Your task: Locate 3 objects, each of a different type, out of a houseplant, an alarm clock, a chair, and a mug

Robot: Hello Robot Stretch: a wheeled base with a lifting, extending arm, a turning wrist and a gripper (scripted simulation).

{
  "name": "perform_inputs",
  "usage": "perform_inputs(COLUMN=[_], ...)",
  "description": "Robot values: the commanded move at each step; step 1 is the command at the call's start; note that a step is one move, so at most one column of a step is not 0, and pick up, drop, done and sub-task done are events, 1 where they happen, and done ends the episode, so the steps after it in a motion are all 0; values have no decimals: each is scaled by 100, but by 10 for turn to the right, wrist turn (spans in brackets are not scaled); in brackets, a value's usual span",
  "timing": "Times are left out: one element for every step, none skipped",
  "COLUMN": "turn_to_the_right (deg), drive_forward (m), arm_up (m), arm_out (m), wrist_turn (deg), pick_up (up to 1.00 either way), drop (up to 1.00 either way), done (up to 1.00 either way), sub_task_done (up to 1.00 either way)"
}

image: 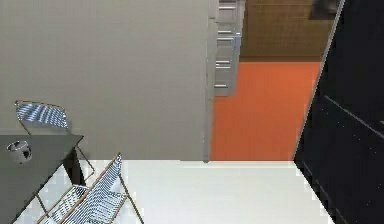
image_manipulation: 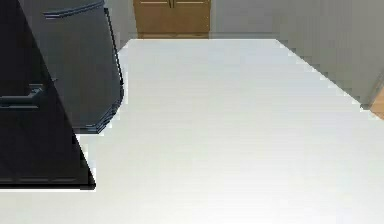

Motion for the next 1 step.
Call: perform_inputs(turn_to_the_right=[0], drive_forward=[75], arm_up=[0], arm_out=[0], wrist_turn=[0], pick_up=[0], drop=[0], done=[0], sub_task_done=[0])
